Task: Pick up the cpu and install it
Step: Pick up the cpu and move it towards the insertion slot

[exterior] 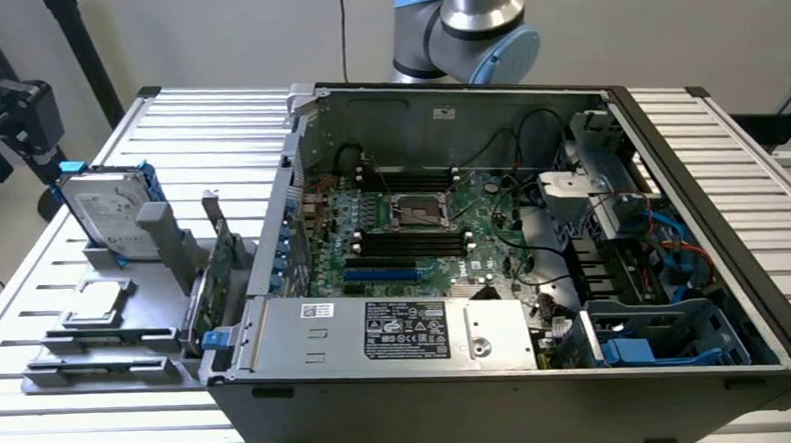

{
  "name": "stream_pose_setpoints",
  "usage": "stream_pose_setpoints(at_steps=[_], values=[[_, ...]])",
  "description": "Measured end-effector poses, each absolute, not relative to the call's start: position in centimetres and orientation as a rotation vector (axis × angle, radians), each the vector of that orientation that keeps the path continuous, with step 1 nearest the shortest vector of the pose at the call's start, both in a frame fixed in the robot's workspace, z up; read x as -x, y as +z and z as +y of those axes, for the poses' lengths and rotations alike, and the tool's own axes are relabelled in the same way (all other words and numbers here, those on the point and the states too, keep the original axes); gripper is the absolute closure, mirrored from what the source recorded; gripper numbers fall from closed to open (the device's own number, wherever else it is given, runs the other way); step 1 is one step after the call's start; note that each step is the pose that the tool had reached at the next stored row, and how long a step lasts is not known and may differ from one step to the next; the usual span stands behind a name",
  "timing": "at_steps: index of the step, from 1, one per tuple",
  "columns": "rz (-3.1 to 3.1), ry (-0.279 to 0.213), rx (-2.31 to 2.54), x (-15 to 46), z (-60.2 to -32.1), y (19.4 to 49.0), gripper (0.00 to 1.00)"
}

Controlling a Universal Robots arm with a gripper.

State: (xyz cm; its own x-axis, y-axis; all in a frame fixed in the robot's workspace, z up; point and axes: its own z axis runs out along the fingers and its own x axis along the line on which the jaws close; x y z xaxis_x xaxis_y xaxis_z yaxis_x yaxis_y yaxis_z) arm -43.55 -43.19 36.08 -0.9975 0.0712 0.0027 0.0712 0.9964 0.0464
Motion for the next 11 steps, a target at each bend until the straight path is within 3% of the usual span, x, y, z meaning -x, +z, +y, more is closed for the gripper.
stream_pose_setpoints(at_steps=[11], values=[[-3.135, -0.073, 0.111, 43.5, -44.0, 34.1, 0.46]])
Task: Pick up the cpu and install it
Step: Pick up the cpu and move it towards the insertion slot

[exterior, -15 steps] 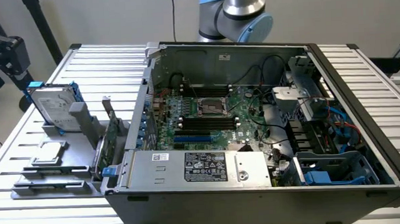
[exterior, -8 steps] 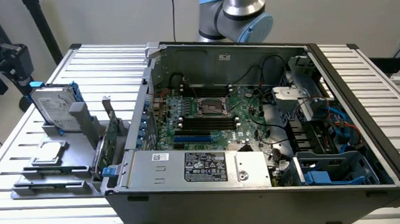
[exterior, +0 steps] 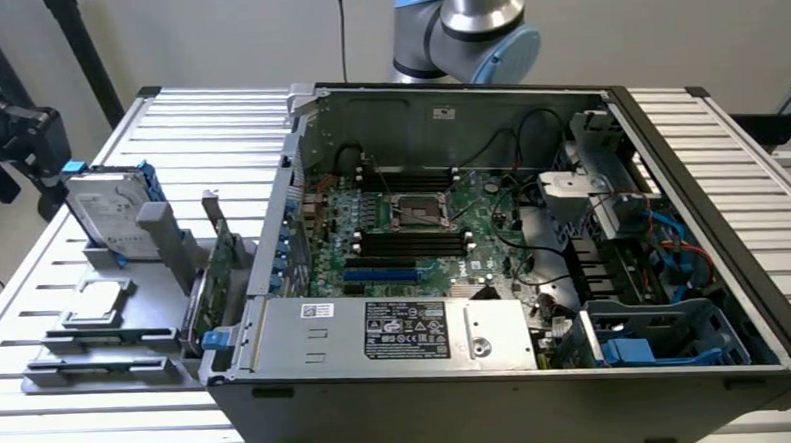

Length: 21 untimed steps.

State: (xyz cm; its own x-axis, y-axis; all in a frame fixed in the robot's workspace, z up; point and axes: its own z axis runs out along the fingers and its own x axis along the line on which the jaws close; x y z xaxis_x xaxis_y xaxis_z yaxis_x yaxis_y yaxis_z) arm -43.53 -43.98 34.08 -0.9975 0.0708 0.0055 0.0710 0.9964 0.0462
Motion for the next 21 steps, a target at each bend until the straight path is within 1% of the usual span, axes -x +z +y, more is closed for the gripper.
stream_pose_setpoints(at_steps=[14, 15, 16, 17, 18, 21], values=[[-3.135, -0.073, 0.077, 43.3, -46.0, 31.5, 0.46], [-3.135, -0.073, 0.071, 43.2, -46.1, 31.4, 0.44], [-3.135, -0.073, 0.063, 43.2, -46.1, 31.2, 0.39], [-3.135, -0.073, 0.054, 43.2, -46.1, 31.0, 0.39], [-3.135, -0.073, 0.044, 43.2, -46.1, 30.8, 0.32], [-3.135, -0.072, 0.012, 43.1, -46.2, 30.3, 0.32]])
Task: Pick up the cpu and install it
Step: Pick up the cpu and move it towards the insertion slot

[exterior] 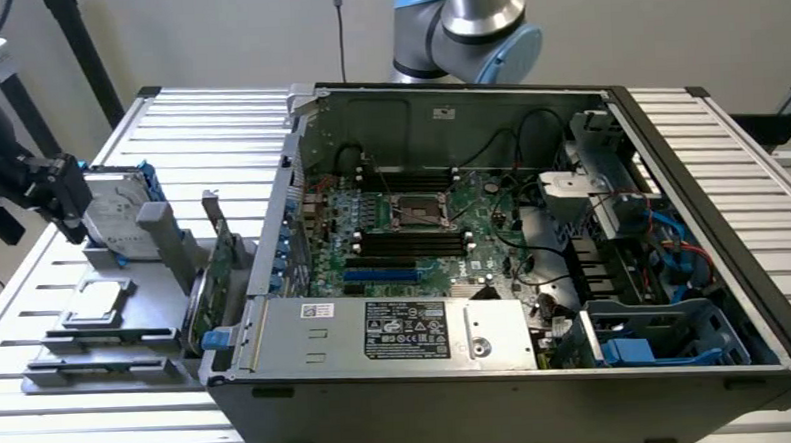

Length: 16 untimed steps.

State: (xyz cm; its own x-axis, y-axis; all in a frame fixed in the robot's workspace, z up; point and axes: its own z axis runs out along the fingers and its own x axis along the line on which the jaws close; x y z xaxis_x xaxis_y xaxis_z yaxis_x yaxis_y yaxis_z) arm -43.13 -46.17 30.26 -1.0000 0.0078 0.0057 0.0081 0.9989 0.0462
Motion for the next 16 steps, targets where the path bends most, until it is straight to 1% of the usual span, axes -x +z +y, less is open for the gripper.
stream_pose_setpoints(at_steps=[16], values=[[-3.134, -0.072, -0.060, 43.0, -46.2, 27.4, 0.32]])
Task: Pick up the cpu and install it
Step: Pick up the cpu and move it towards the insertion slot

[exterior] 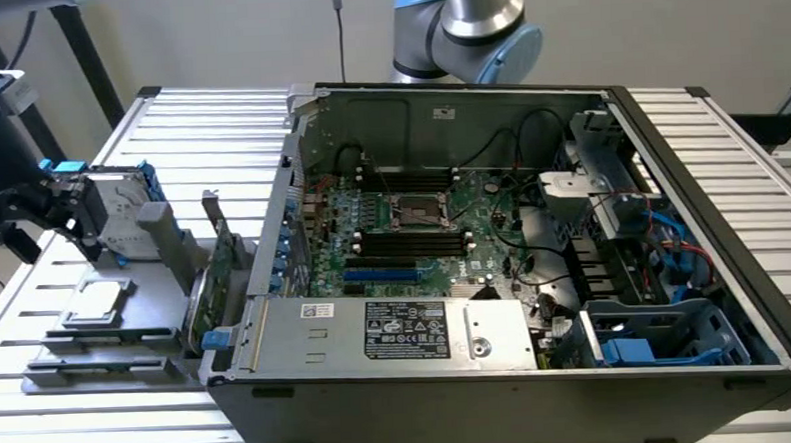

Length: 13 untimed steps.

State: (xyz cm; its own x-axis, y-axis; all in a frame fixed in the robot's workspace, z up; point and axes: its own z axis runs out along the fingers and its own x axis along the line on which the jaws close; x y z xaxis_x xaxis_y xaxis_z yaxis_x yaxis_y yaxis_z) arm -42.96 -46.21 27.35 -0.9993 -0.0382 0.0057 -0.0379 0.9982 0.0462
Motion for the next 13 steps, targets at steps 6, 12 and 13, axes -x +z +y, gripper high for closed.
stream_pose_setpoints(at_steps=[6, 12, 13], values=[[-3.134, -0.072, -0.064, 43.0, -46.2, 26.3, 0.32], [-3.133, -0.072, -0.067, 43.0, -46.3, 25.2, 0.32], [-3.133, -0.072, -0.067, 43.0, -46.3, 25.0, 0.32]])
